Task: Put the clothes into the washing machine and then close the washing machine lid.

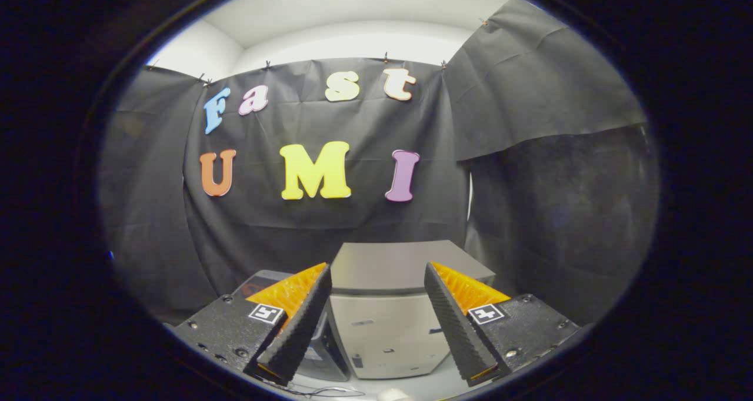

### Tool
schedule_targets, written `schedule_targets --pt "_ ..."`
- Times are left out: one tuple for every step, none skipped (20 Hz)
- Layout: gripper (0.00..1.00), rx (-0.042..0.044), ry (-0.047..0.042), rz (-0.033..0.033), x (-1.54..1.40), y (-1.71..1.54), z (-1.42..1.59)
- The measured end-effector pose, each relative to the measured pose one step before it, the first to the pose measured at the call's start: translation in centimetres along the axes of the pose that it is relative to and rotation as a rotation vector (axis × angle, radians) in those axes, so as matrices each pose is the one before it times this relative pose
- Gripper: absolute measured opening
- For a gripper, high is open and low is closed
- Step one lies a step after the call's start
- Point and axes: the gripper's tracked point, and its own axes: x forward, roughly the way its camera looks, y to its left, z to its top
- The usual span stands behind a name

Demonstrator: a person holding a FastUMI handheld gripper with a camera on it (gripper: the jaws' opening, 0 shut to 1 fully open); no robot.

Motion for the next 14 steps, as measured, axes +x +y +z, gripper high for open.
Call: schedule_targets --pt "0.99 -0.02271 0.00510 -0.01588 -0.785 -1.488 -1.391" --pt "0.99 -0.01711 0.00813 -0.01240 -0.869 -1.256 -1.280" --pt "0.99 -0.00457 0.01330 -0.00898 -0.801 -0.989 -1.235" --pt "0.99 0.00607 0.01447 -0.00232 -0.824 -0.833 -1.331" --pt "0.99 0.00869 0.01617 0.00022 -0.774 -0.755 -1.208" --pt "0.99 0.01072 0.02173 -0.00482 -0.769 -0.758 -1.214" --pt "0.99 0.00434 0.01784 0.00055 -0.529 -0.565 -1.210" --pt "0.99 0.00035 0.01125 0.00339 -0.630 -0.476 -1.028" --pt "0.99 -0.00384 0.01869 -0.00097 -0.684 -0.624 -0.942" --pt "0.99 -0.00267 0.00925 0.01041 -0.550 -0.241 -0.677" --pt "0.99 -0.00411 0.00593 0.00730 -0.272 -0.213 -0.326" --pt "0.99 0.00198 0.00352 0.01226 -0.423 -0.162 -0.383" --pt "0.99 0.00482 0.01092 0.00518 -0.038 -0.280 -0.214" --pt "0.99 -0.00288 0.00784 0.00414 -0.156 -0.276 -0.246"
